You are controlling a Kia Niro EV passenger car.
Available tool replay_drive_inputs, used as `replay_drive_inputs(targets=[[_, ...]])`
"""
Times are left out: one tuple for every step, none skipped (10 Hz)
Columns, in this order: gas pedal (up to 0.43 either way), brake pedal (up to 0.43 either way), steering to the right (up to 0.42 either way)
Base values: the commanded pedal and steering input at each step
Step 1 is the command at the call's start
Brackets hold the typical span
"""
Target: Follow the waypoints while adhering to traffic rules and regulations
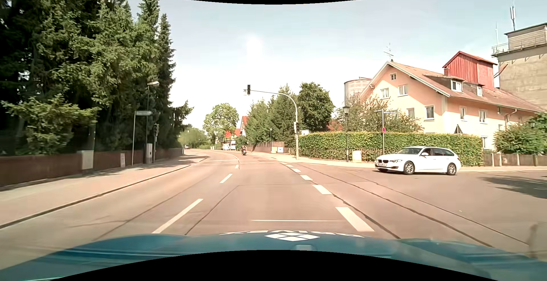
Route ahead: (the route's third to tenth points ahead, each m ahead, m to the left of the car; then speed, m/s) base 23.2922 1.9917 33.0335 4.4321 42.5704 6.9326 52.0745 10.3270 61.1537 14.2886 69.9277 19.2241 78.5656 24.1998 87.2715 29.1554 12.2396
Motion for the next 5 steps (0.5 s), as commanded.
replay_drive_inputs(targets=[[0.039, 0.0, -0.034], [0.039, 0.0, -0.035], [0.039, 0.0, -0.035], [0.039, 0.0, -0.035], [0.039, 0.0, -0.035]])
